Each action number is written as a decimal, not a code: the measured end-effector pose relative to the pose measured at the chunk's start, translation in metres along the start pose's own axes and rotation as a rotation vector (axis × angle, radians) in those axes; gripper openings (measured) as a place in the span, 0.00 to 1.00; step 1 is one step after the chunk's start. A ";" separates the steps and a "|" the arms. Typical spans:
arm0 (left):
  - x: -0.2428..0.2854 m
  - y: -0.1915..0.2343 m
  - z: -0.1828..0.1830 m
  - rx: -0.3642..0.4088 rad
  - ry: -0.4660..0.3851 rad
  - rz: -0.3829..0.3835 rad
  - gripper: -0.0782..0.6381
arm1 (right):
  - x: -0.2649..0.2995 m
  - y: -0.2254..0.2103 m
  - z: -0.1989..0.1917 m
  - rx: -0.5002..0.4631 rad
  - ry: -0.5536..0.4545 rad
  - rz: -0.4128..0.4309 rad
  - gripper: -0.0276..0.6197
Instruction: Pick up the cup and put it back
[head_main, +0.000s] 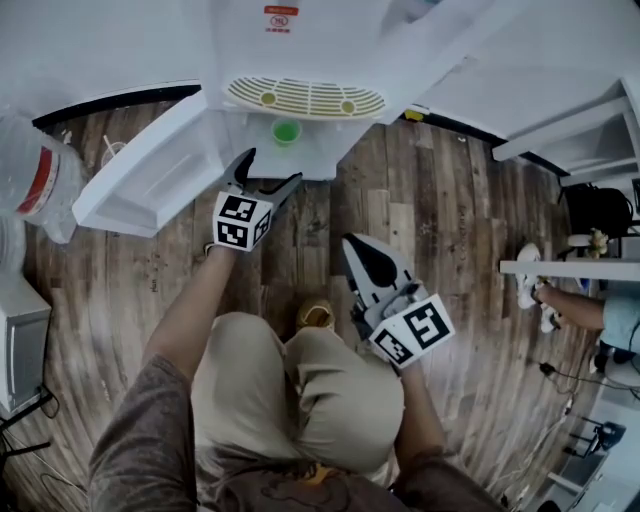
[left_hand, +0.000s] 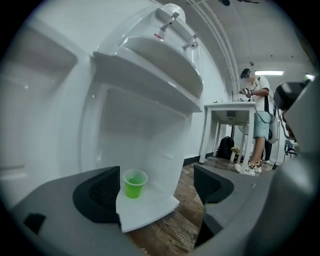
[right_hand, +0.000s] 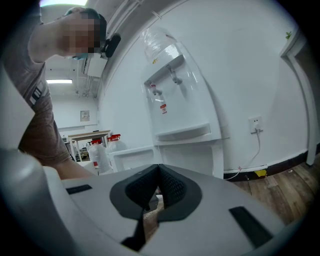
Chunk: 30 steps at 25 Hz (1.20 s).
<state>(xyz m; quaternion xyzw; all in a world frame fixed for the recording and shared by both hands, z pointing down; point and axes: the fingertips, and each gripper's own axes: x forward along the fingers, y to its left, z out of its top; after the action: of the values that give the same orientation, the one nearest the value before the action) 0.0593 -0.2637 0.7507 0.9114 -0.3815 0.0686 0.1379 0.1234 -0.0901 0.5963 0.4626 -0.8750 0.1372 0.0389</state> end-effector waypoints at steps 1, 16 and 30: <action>0.009 0.003 -0.005 0.000 0.005 0.005 0.72 | 0.000 -0.002 -0.002 0.005 0.005 -0.001 0.05; 0.108 0.053 -0.060 -0.029 0.069 0.124 0.72 | -0.010 -0.023 -0.017 0.070 0.037 -0.016 0.05; 0.145 0.079 -0.083 0.050 0.124 0.183 0.72 | -0.030 -0.034 -0.032 0.067 0.093 -0.034 0.05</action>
<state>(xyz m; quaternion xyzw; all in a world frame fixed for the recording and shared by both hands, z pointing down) 0.1023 -0.3901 0.8786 0.8699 -0.4522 0.1466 0.1316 0.1663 -0.0759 0.6280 0.4716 -0.8591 0.1870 0.0667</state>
